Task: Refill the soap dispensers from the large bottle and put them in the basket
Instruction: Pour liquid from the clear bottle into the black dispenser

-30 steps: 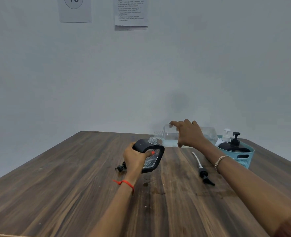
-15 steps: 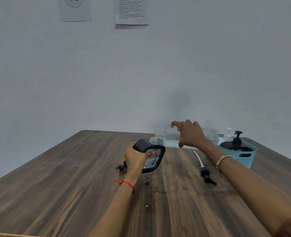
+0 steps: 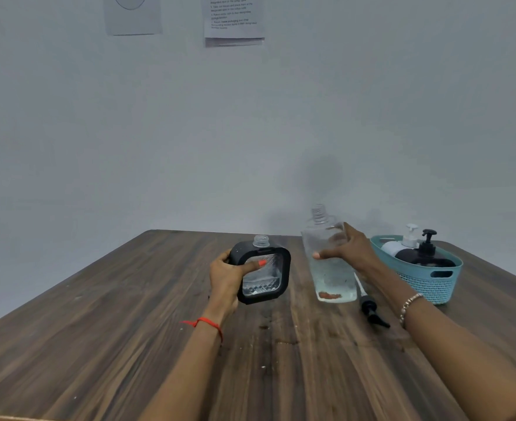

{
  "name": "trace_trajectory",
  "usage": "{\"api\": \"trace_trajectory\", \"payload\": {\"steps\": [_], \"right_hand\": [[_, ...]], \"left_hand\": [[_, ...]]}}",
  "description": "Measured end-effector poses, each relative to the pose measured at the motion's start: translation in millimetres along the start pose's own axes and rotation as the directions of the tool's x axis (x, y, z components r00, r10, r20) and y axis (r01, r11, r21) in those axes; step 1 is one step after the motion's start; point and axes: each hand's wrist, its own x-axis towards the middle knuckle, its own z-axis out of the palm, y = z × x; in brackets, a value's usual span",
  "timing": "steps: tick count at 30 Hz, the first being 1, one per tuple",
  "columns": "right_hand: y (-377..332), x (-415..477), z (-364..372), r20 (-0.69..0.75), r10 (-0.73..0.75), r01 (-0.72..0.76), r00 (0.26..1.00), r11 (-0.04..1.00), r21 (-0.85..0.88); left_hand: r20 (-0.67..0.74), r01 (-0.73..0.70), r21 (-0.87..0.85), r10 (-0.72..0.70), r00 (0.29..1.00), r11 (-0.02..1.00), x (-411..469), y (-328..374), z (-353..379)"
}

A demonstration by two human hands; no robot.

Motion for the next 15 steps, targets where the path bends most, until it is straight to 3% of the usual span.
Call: {"api": "trace_trajectory", "payload": {"steps": [4,15], "right_hand": [[17.6,-2.8,9.2,-0.003,0.041,-0.041,0.999,0.987,0.155],[41.1,3.6,24.6,0.056,0.073,-0.088,0.996,0.938,0.335]], "left_hand": [[0.020,0.007,-0.019,-0.006,1.000,1.000,3.3,5.2,-9.0],[-0.039,-0.061,-0.008,0.061,0.997,0.998,19.6,19.8,-36.9]]}}
